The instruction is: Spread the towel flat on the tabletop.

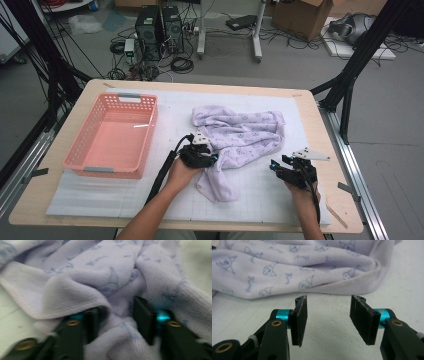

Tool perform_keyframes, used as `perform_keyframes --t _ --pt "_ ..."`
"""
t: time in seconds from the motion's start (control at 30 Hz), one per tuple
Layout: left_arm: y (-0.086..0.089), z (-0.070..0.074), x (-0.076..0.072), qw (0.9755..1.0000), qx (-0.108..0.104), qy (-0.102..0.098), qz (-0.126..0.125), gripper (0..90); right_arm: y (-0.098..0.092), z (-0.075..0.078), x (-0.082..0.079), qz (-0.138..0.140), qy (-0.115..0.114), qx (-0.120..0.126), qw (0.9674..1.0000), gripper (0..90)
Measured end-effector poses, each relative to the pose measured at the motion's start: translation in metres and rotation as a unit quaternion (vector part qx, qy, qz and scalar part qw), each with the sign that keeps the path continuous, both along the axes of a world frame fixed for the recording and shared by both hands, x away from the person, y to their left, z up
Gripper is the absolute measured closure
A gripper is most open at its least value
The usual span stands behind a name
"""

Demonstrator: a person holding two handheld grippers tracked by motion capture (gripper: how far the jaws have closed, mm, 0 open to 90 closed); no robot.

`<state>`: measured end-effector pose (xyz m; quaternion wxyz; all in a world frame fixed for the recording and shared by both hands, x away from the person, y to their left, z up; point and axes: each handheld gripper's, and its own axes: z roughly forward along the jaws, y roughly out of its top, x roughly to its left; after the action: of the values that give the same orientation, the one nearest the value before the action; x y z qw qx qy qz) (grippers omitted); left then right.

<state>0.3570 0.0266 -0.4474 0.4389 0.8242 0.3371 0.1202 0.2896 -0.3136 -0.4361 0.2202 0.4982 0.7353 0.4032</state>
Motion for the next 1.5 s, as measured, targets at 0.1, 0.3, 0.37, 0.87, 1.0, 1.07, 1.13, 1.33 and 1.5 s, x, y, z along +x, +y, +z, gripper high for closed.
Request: perform_keyframes --t 0.1,0.3,0.37,0.87,1.0,1.07,1.13,1.33,1.5 --pt "0.014 0.005 0.004 0.9989 -0.022 0.006 0.041 79.3 0.003 -0.002 0.001 -0.002 0.007 -0.003 1.0000 45.1" --pt "0.039 0.011 0.004 0.9944 -0.058 -0.018 0.087 78.5 0.005 -0.006 0.004 -0.006 0.028 0.007 0.9996 48.1" --pt "0.044 0.012 0.004 0.9929 -0.068 -0.019 0.095 78.0 0.013 -0.007 0.007 0.011 0.036 0.010 0.9992 48.4" --pt "0.036 0.001 0.006 0.9962 -0.059 -0.003 0.064 57.7 0.084 -0.007 0.059 0.023 0.060 -0.028 0.9975 50.7" --pt "0.035 0.000 0.006 0.9965 -0.063 -0.002 0.056 59.8 0.097 -0.003 0.068 0.015 0.058 -0.108 0.9924 77.5" --pt "0.035 0.001 0.005 0.9962 -0.066 -0.001 0.057 60.4 0.092 -0.002 0.071 0.027 0.063 -0.108 0.9918 83.5" --pt "0.036 0.003 0.005 0.9962 -0.067 0.005 0.055 58.5 0.085 0.000 0.070 0.033 0.073 -0.091 0.9926 84.5" --pt "0.041 0.008 0.002 0.9958 -0.068 -0.004 0.062 59.5 0.040 0.012 0.043 0.033 0.061 -0.090 0.9936 84.4" --pt "0.035 0.006 0.000 0.9968 -0.059 -0.011 0.052 72.9 -0.022 0.014 0.025 -0.058 0.028 -0.071 0.9954 83.9"
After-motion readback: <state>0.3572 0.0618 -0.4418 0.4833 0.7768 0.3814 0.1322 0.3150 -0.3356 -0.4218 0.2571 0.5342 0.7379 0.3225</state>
